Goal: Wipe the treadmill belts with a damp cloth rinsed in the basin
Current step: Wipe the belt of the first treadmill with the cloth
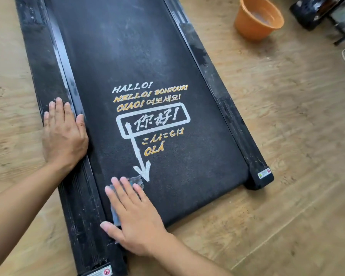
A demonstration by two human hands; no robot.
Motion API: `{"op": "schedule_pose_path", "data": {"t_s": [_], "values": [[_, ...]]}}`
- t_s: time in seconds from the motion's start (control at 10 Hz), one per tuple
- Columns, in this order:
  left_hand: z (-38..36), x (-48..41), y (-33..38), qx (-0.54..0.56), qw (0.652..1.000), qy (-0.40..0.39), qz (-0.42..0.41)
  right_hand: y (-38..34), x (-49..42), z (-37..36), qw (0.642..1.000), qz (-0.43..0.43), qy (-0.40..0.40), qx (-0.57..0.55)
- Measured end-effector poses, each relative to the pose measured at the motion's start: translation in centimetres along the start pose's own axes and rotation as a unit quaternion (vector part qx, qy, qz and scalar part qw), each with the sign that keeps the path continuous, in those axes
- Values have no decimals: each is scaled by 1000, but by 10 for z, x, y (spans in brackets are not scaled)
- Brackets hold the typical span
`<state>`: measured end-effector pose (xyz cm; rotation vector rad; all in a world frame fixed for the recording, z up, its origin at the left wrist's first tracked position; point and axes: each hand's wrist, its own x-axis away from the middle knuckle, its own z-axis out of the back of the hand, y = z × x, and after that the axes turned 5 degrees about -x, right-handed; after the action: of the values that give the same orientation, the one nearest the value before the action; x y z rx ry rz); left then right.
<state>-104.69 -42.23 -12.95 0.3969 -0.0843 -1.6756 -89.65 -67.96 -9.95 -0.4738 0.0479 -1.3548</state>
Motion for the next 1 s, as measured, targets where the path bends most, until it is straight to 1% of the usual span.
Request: {"op": "schedule_pose_path", "data": {"t_s": [0.1, 0.2, 0.3, 0.4, 0.5, 0.6, 0.7, 0.8, 0.9, 1.0], "values": [[-1, 0, 0, -4, 1000, 0, -2, 46, 38, -1, 989, 116, -9, 92], [-2, -2, -2, -11, 1000, -5, -1, 121, 61, 20, 990, 77, -3, 120], [-3, -1, -4, -19, 1000, -9, 1, 211, 85, 58, 988, -133, 36, 64], [-3, -2, -1, -25, 1000, -18, 0, 261, 103, 81, 952, -296, 71, -43], [-2, -2, -1, -27, 999, -22, 2, 235, 88, 70, 908, -382, 132, -116], [-1, -1, 0, -31, 999, -26, 3, 162, 76, 45, 918, -356, 139, -106], [-1, -1, 1, -36, 999, -24, 2, 68, 45, 11, 976, -163, 116, -90], [0, -1, 1, -34, 999, -29, 3, 0, 29, -23, 997, 1, 82, -11], [1, -1, 0, -41, 998, -39, -1, -7, 21, -30, 987, 107, 116, 18], [2, -1, 0, -50, 997, -54, -9, 3, 3, -12, 898, 148, 414, -24]]}}
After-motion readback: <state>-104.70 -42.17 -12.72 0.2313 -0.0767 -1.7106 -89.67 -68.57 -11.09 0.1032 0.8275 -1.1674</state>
